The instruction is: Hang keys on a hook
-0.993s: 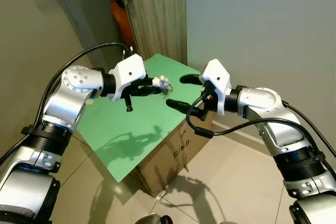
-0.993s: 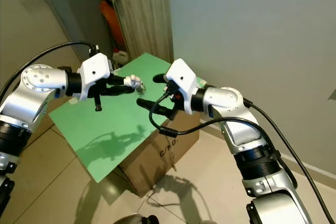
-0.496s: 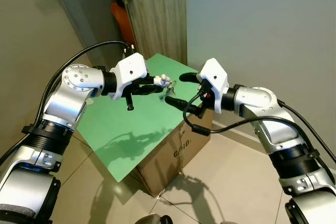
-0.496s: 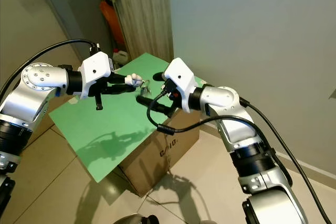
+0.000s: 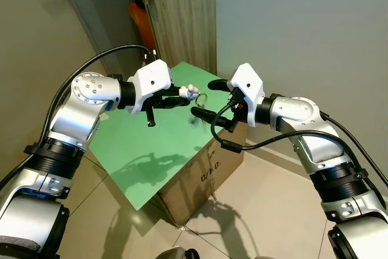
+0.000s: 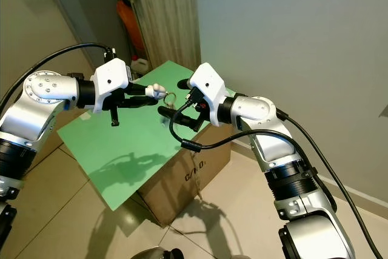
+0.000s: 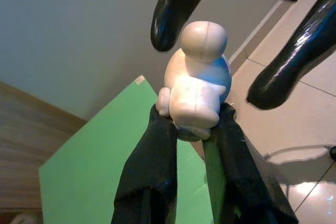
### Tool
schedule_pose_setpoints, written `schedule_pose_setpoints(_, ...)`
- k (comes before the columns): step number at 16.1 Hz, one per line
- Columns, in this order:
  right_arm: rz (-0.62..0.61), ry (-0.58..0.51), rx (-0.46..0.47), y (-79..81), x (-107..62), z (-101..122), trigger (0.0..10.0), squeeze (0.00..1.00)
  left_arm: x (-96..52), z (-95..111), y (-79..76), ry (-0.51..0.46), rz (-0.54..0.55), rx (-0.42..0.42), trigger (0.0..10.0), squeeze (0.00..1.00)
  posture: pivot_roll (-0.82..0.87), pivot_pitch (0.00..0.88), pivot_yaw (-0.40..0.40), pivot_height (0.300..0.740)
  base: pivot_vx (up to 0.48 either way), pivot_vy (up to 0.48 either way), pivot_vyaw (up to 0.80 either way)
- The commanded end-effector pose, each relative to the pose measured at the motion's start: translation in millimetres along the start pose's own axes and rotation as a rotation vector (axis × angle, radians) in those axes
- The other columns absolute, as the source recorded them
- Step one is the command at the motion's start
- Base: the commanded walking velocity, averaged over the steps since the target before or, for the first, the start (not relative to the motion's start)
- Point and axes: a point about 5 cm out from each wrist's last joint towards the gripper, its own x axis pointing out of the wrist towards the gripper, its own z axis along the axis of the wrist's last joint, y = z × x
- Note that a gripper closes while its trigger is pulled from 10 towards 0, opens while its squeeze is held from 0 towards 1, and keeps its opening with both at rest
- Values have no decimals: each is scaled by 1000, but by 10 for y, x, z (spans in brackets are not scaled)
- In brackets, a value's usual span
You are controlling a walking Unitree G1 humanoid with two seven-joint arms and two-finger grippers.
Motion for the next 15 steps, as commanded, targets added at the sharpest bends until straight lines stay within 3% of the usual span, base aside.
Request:
schedule_pose_setpoints(1,-8,-2,-23,-30,12,58,10000,0,-72,92,58,-11,8,31,0,0,-225,0,154,740,0,0,0)
schedule_pose_setpoints(10,95,-18,36,-40,-98,91,10000,0,-210,149,77,-5,-56,112,0,0,-218,0,157,740,0,0,0)
schedule_pose_setpoints(12,191,-5,74,-13,-181,102,10000,0,-241,173,99,-2,-80,143,0,0,-217,0,159,740,0,0,0)
schedule_pose_setpoints(15,201,-22,87,-20,-193,165,10000,0,-240,173,98,0,-91,141,0,0,-221,0,160,740,0,0,0)
